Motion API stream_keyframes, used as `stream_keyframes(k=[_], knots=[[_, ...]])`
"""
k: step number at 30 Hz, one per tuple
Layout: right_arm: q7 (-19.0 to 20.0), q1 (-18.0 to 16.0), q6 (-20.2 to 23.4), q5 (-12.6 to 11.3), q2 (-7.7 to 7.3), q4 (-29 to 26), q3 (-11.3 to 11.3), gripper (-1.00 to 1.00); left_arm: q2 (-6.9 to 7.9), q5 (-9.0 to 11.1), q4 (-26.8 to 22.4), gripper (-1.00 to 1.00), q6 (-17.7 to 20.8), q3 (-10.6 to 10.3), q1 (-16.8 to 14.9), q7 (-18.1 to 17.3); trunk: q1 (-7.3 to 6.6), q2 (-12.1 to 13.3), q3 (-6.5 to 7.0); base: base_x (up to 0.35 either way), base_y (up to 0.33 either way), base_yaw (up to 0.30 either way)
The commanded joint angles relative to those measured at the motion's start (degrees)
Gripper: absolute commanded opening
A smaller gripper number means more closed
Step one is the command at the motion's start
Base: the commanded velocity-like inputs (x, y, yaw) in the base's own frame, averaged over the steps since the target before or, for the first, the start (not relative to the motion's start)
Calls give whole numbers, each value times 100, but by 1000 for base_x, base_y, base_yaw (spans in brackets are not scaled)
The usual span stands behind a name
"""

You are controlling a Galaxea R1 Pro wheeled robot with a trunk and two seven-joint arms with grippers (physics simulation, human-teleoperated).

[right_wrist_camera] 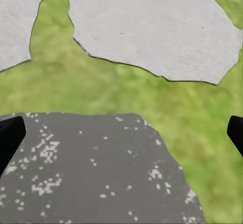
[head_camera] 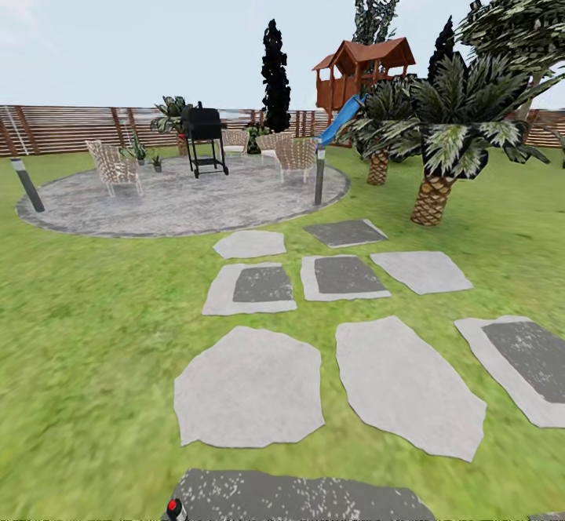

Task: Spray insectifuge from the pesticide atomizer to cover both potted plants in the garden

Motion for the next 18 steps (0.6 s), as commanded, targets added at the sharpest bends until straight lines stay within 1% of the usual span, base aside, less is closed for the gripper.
stream_keyframes(k=[1, 2, 3, 4, 6, 7, 9, 10, 12, 15, 18], knots=[[-10, -24, 2, 26, -2, -180, 0, 100, 18, -73, -16, 100, 318, -2, -180, -2, 22, -44, -24, 0, 0, 0], [-8, -63, 54, 81, -5, -426, 0, 100, 61, -199, -28, 100, 658, -2, -387, -4, 44, -84, -42, 0, 0, 0], [-4, -157, 275, 192, -10, -825, 0, 100, 138, -361, -29, 100, 1066, -2, -709, -11, 66, -124, -60, 0, 0, 0], [1, -350, 792, 284, -13, -1275, 0, 100, 202, -475, 3, 100, 1374, -2, -1065, -19, 88, -164, -78, 0, 0, 0], [3, -679, 1437, 317, -11, -1560, 0, 100, 228, -523, 15, 100, 1511, -2, -1294, -61, 131, -244, -114, 0, 0, 0], [4, -777, 1583, 321, -8, -1605, 0, 100, 229, -530, 16, 100, 1530, -2, -1332, -76, 153, -284, -132, 0, 0, 0], [14, -1186, 2080, 329, 6, -1710, 3, 100, 234, -548, 12, 100, 1589, -2, -1453, -141, 197, -364, -167, 0, 0, 0], [21, -1283, 2184, 330, 11, -1724, 4, 100, 234, -550, 13, 100, 1607, -2, -1483, -157, 219, -405, -185, 0, 0, 0], [67, -1631, 2537, 333, 22, -1759, 10, 100, 236, -556, 17, 100, 1698, -2, -1614, -211, 263, -485, -221, 0, 0, 0], [188, -1935, 2886, 337, 25, -1788, 15, 100, 240, -557, 15, 100, 1780, -2, -1729, -247, 329, -605, -275, 0, 0, 0], [349, -2054, 3060, 343, 22, -1793, 23, 100, 238, -558, 18, 100, 1781, -2, -1778, -260, 395, -725, -329, 0, 0, 0]])
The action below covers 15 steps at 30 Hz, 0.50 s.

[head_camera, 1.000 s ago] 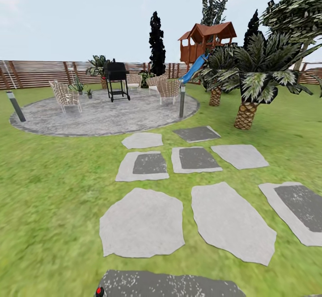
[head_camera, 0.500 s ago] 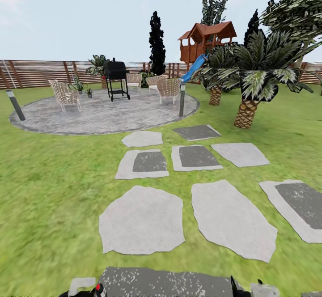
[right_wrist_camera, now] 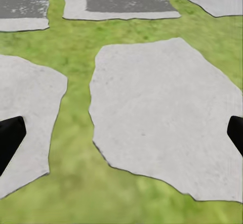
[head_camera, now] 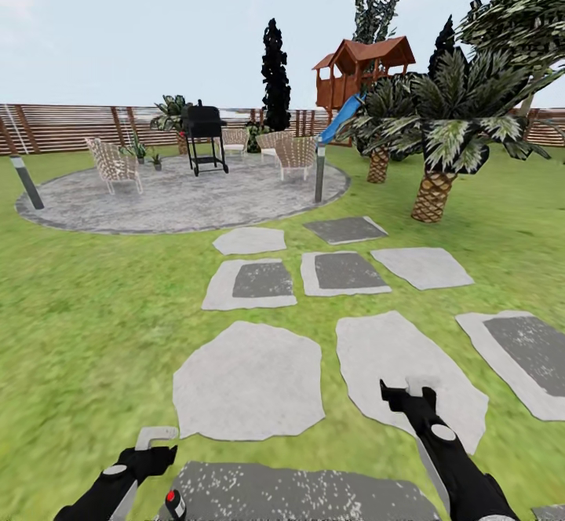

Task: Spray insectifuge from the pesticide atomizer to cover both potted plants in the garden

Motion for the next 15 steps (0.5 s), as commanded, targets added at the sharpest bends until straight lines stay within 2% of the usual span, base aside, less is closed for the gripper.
stream_keyframes(k=[1, 9, 15], knots=[[70, -25, 24, 38, -2, 1, -9, 100, -10, -26, -12, 100, 27, 37, -10, -28, 22, -44, -24, 0, 0, 0], [273, -60, 68, 53, -17, 29, 65, 100, -32, -15, -11, 100, -33, 39, 37, -24, 197, -365, -167, 0, 0, 0], [287, -62, 70, 65, -33, 87, 123, 100, -10, 31, -3, 100, -295, 74, 53, -21, 329, -605, -275, 0, 0, 0]])
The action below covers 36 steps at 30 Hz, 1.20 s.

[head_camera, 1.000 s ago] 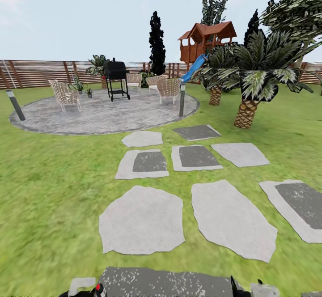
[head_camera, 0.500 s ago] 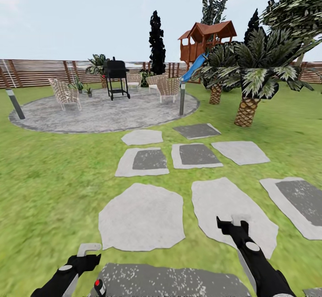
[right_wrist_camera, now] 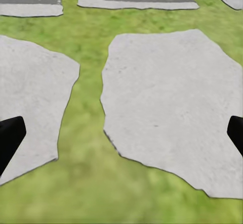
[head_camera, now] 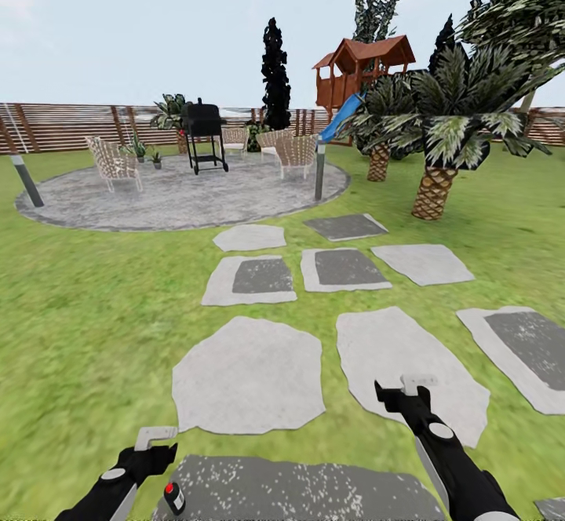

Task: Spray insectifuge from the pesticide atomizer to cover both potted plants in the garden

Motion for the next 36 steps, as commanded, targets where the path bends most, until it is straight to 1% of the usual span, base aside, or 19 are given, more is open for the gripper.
stream_keyframes(k=[1, 7, 9, 11, 14, 20, 25, 36], knots=[[33, -3, -1, 37, 3, 0, -21, 100, -3, -18, -5, 100, 4, 37, -2, -26, 21, -44, -24, 0, 0, 0], [33, -3, -1, 36, 1, 14, -19, 100, -7, -18, -4, 100, -78, 40, 4, -26, 153, -284, -131, 0, 0, 0], [33, -3, -1, 35, 1, 16, -16, 100, -8, -26, -1, 100, -212, 41, 2, -23, 197, -364, -167, 0, 0, 0], [31, -3, -1, 35, 1, 21, -13, 100, -8, -36, 6, 100, -442, 42, 0, -23, 241, -445, -203, 0, 0, 0], [28, -3, -1, 40, 1, 31, -12, 100, -8, -41, 16, 100, -585, 42, 0, -26, 307, -565, -257, 0, 0, 0], [22, -3, -1, 43, 1, 43, -11, 100, -14, -50, 173, 100, -669, 26, -1, -23, 439, -806, -365, 0, 0, 0], [17, -3, -1, 44, 1, 40, -13, 100, -13, -51, 188, 100, -674, 30, -1, -22, 549, -1006, -454, 0, 0, 0], [11, -3, -1, 28, 1, 28, -20, 100, -11, -60, 208, 100, -689, 32, -1, -26, 577, -1021, -698, 0, 0, 0]])
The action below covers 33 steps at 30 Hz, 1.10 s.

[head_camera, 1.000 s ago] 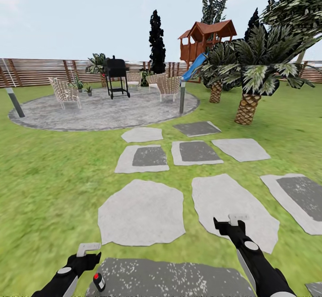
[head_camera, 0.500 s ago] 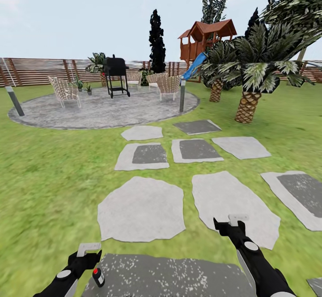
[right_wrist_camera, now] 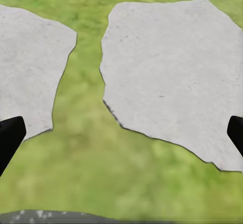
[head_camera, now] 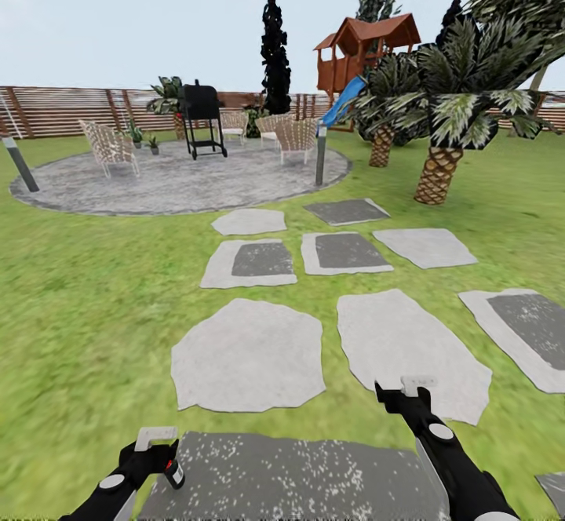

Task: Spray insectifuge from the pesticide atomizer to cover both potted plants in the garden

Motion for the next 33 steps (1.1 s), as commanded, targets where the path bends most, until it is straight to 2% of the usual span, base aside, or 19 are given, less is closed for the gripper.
stream_keyframes(k=[1, 16, 19, 25, 33], knots=[[29, -2, -1, 36, 3, -5, -21, 100, -3, -24, 21, 100, -24, 40, -3, -26, 1, -4, -28, 0, 0, 0], [19, -2, -1, 26, 12, -30, -30, 100, -2, -41, 68, 100, -106, 9, -3, -27, 40, -24, -382, 0, 0, 0], [18, -2, -1, 26, 12, -24, -30, 100, -1, -42, 100, 100, -305, 7, 1, -27, 47, -28, -473, 0, 0, 0], [18, -2, -1, 26, 12, -22, -33, 100, -1, -49, 446, 100, -941, -3, 3, -24, 63, -36, -659, 0, 0, 0], [18, -2, -4, 26, 12, -22, -41, 100, -1, -51, 518, 100, -1067, -3, 3, -21, 84, -46, -891, 0, 0, 0]])
